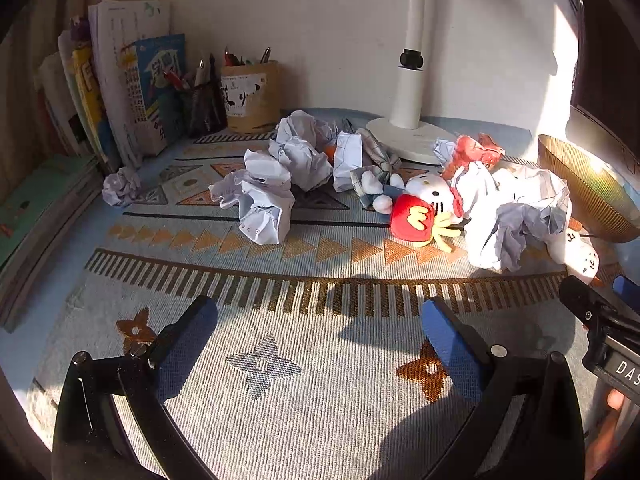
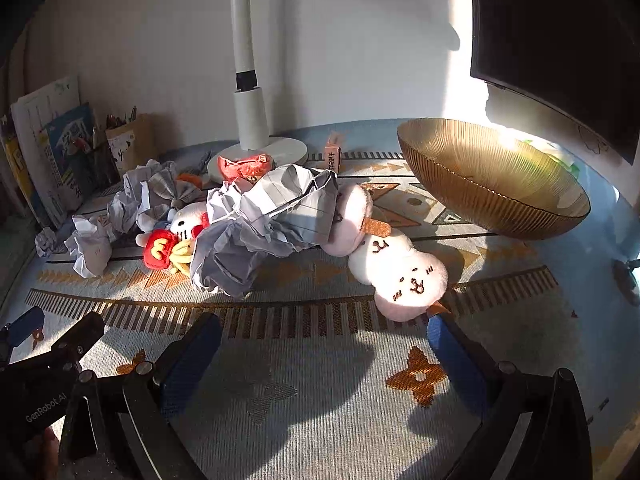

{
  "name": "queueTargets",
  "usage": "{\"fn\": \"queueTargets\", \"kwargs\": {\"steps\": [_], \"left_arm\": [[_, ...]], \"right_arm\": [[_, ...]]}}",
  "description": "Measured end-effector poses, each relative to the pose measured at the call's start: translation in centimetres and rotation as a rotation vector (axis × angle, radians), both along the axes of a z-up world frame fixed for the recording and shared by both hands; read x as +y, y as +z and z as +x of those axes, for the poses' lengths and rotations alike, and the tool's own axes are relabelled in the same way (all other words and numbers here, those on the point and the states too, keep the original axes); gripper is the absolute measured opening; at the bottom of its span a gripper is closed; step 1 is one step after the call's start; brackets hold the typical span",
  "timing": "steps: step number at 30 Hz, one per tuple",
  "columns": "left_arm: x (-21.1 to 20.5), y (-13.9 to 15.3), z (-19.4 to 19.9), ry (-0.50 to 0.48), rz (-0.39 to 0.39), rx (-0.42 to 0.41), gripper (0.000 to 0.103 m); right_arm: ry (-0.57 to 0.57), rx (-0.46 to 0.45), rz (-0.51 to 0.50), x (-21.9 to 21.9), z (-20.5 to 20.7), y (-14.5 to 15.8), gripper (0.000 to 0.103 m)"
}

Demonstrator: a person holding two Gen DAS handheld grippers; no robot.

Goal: Organize objects
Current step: 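Move both grippers toward the crumpled paper balls among the plush toys, then close the left gripper on a paper ball while the right gripper grasps another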

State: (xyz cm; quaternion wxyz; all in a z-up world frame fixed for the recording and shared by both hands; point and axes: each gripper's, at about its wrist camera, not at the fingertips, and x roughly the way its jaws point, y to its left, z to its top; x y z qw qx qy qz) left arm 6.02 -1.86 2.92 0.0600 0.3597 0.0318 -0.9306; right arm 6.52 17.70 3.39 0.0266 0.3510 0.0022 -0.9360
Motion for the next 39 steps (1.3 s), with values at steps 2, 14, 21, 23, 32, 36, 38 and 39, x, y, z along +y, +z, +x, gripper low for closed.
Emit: {"fn": "queueTargets", "kwargs": {"steps": [2,14,21,23,32,36,38,39], "left_arm": [[-1.2,0.3,0.3,0.021,0.049,0.012,0.102],[-8.7,3.0,-5.6,-0.053,0.035,-0.054,0.102],[-8.5,0.3,-9.9,-0.14,0.136,-0.136,0.102],[-7.7,-0.2,-10.5,-0.143,0.102,-0.149,0.102],[-7.3,-1.3,-11.0,-0.119,0.106,-0.171,0.043],[-6.9,-0.3,-10.0,-0.132,0.114,-0.139,0.043],[-6.4,0.3,-9.4,-0.157,0.118,-0.123,0.043],[-6.0,0.5,-9.1,-0.166,0.115,-0.118,0.043]], "right_arm": [[0.01,-0.004,0.008,-0.3,0.0,0.1,0.103],[0.294,-0.127,-0.152,-8.4,-3.2,2.7,0.09],[0.249,-0.202,-0.141,-8.7,-5.2,0.7,0.067],[0.199,-0.156,-0.117,-7.1,-3.9,1.1,0.069],[0.087,-0.213,-0.217,-3.3,-5.8,-0.4,0.075],[0.099,-0.247,-0.234,-4.5,-7.3,-1.5,0.073],[0.107,-0.239,-0.223,-4.8,-7.2,-1.7,0.056],[0.106,-0.226,-0.205,-4.8,-7.0,-1.6,0.056]]}}
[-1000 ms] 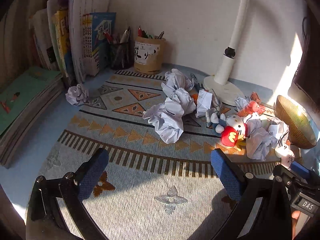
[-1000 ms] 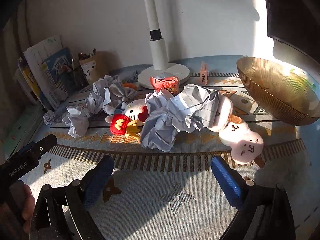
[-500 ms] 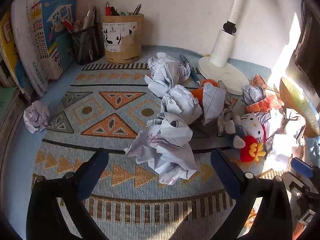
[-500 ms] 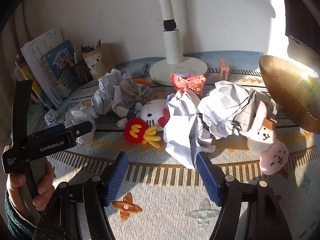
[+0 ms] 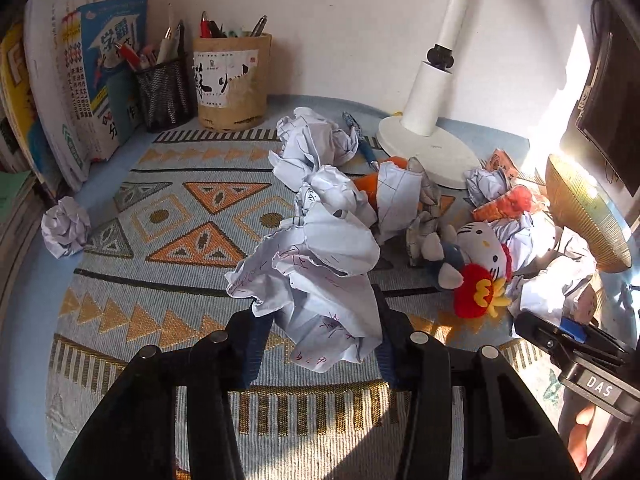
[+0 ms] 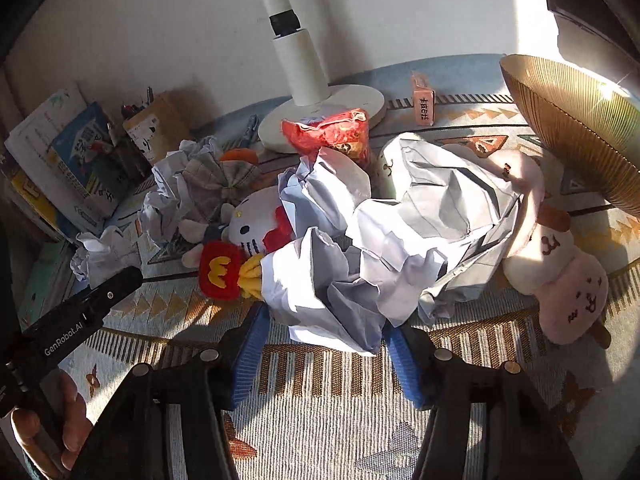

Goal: Organize objects
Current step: 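Close the left gripper on a paper ball while the right gripper grasps another, then carry both paper balls over the gold bowl and open both grippers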

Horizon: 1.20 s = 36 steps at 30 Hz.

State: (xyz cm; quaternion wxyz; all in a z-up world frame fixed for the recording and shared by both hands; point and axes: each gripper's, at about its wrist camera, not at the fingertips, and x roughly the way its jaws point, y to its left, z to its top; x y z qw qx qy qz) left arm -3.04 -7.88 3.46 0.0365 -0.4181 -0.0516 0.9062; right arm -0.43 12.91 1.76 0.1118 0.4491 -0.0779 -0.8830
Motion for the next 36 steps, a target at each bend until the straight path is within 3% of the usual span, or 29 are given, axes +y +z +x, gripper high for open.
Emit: {"fn": "queueTargets", "kwargs": {"steps": [8,14,17,25,29,34,35,36], "left_arm": [[4.2,1.5,3.6,-0.109,0.045,0.022,0.043],[8.4,2.3,5.6,-0.198,0.053,0.029,0.043],[10.9,3.1,6.0,-0.246,0.044,0.034,0.043],[21.7,8.5,1.7,-0.464,0.053,0.087,0.043],[27.2,9.2,-1.7,-0.521,0.068,0.111,0.043],[32.5,8.6,-4.5,-0.571,0.028,0.131,0.043],[33.2,8.4,-4.9,-0.574,0.024,0.135,0.045],[33.8,8.3,-5.2,-0.577,0.017,0.141,0.054]], "right_arm": [[0.115,0.085,-0.032,1.6,6.0,2.5,0.055],[0.082,0.092,-0.03,4.7,8.4,2.6,0.055],[0.025,0.102,-0.033,7.5,8.8,3.4,0.055],[-0.295,0.328,0.073,17.9,7.5,11.0,0.056],[-0.435,0.308,0.071,23.3,4.1,11.4,0.056],[-0.478,0.25,0.071,27.1,0.7,10.6,0.057],[-0.482,0.25,0.078,27.5,0.5,10.5,0.057],[-0.483,0.257,0.087,27.7,0.1,10.3,0.062]]}}
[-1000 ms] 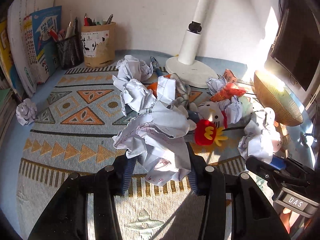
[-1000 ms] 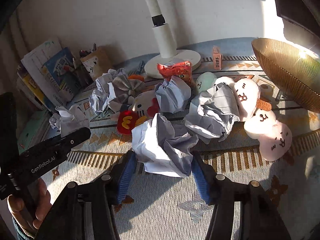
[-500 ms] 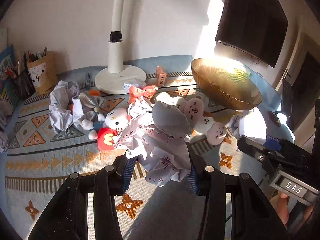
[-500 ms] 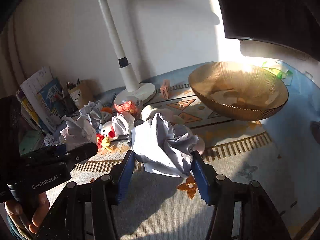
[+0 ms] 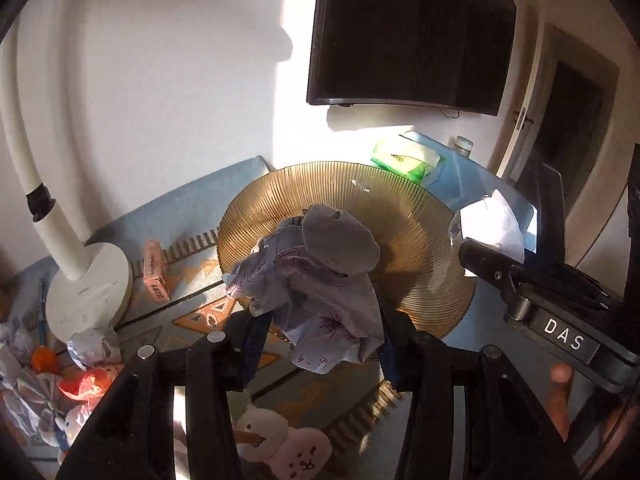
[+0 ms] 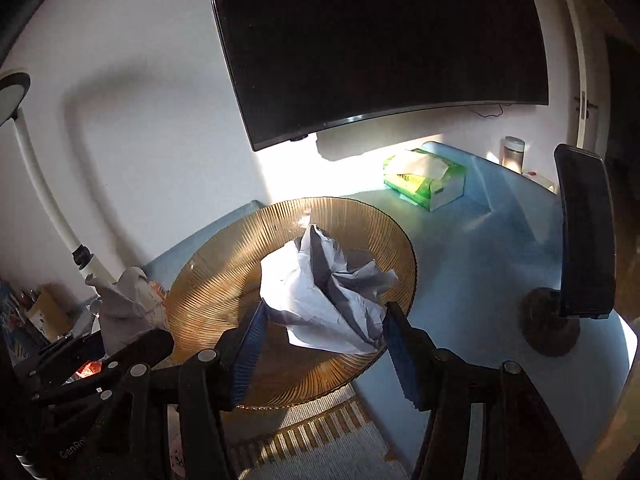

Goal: Organize objects
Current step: 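Carry both paper balls over the gold bowl and open both grippers, then move both open grippers back toward the paper on the rug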

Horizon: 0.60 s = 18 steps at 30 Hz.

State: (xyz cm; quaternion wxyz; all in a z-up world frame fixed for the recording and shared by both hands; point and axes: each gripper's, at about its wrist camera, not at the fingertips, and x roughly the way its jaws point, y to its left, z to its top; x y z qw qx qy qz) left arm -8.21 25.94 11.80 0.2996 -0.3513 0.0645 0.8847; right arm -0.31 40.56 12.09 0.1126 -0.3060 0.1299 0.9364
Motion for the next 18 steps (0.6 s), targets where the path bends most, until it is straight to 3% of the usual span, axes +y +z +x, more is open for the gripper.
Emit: {"fn": "queueTargets", "kwargs": {"steps": [1,2,3,8,12,15,18], "left_arm": [[0.4,-0.1,-0.2,0.004,-0.006,0.011,0.061],[0.7,-0.1,-0.3,0.019,-0.015,0.03,0.079],[0.8,0.0,-0.4,0.036,-0.024,0.052,0.087],[-1.4,0.5,0.1,0.049,-0.017,0.066,0.088],[-5.3,1.3,1.5,0.086,-0.013,0.087,0.088],[-9.6,1.5,3.0,0.148,-0.029,0.089,0.088],[-14.3,1.1,4.5,0.217,-0.026,0.081,0.089]], "right_arm": [[-0.003,0.004,0.014,0.2,-0.3,-0.1,0.071],[-0.02,0.006,0.032,0.2,-0.4,-0.2,0.072],[-0.027,0.012,0.047,0.4,-0.5,-0.2,0.074],[-0.008,0.037,0.092,0.2,-0.7,0.4,0.077],[-0.003,0.088,0.178,-1.2,-1.8,1.4,0.103],[-0.011,0.124,0.313,-2.8,-3.8,1.4,0.103],[-0.047,0.1,0.444,-4.2,-6.8,-0.2,0.103]]}}
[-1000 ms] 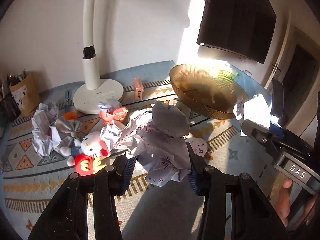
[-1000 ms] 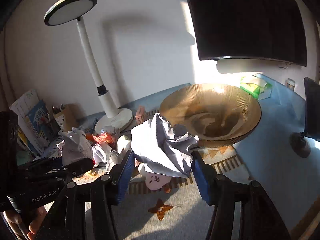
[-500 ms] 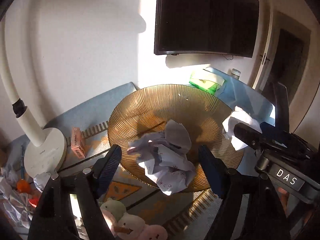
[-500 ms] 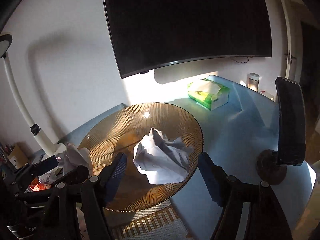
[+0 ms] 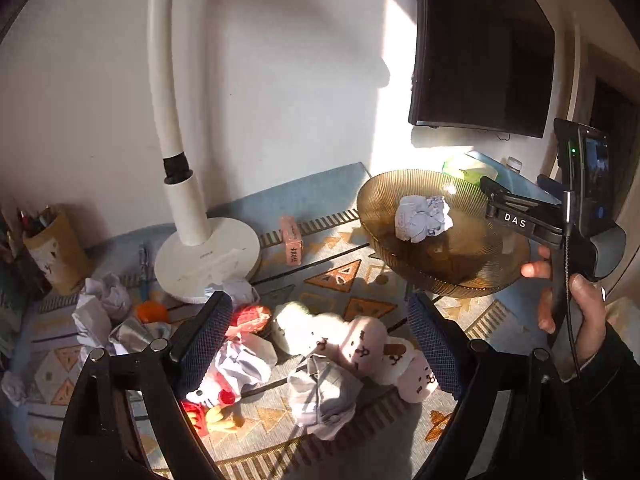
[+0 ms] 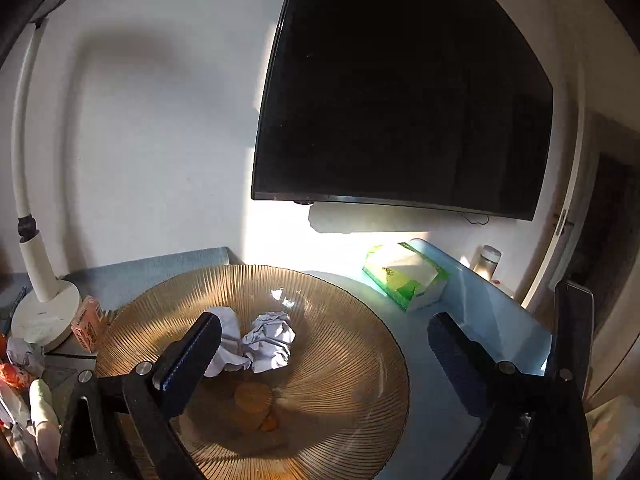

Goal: Organize objects
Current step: 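Move both open grippers back toward the paper on the rug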

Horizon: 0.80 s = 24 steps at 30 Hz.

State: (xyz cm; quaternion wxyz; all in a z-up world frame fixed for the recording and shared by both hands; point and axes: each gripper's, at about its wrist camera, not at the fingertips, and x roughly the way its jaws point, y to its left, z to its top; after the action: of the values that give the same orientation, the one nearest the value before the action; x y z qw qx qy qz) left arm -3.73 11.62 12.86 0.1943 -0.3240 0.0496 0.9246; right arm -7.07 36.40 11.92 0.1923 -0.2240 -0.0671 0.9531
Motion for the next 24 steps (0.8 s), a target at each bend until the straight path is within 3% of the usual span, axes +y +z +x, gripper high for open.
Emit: {"fn": "queueTargets", "kwargs": {"steps": [5,9,12,17,20,24], "left_arm": [[-6.3,-1.5,1.6,0.104,0.04,-0.046,0.089],[-9.5,-2.6,2.2,0.166,0.067,-0.077,0.089],[-11.0,-3.1,2.6,0.192,0.081,-0.1,0.089],[-12.1,-3.2,4.4,0.186,0.081,-0.115,0.089],[-12.6,-3.0,5.9,0.182,0.065,-0.108,0.089],[-13.1,-3.2,8.8,0.107,0.153,-0.186,0.089]], "right_arm": [[-0.069,-0.038,0.162,-1.4,-3.2,-2.6,0.103],[-0.097,-0.056,0.265,-2.8,-3.9,-3.1,0.103],[-0.123,-0.092,0.279,-2.9,-3.5,-3.2,0.103],[-0.139,-0.136,0.243,-2.5,1.0,-3.2,0.103],[-0.122,-0.101,0.255,-2.8,3.5,-3.3,0.103],[-0.103,-0.1,0.271,-3.1,3.7,-3.1,0.103]]}}
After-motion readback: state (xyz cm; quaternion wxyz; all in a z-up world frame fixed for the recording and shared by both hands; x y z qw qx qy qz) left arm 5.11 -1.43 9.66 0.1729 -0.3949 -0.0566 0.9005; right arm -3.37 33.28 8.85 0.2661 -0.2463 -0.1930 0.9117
